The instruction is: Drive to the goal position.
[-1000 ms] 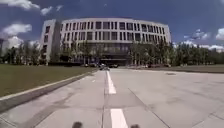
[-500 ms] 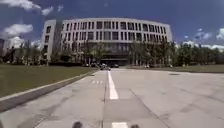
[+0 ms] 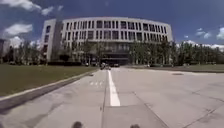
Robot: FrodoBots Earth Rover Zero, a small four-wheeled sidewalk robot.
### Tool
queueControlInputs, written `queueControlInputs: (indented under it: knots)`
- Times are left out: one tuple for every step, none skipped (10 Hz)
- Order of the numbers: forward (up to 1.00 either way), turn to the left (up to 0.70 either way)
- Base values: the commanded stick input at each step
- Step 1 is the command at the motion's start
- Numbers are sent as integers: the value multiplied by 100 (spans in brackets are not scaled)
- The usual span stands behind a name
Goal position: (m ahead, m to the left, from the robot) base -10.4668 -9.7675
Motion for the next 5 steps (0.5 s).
queueControlInputs:
  knots:
    - [70,0]
    - [70,0]
    - [70,0]
    - [70,0]
    - [70,0]
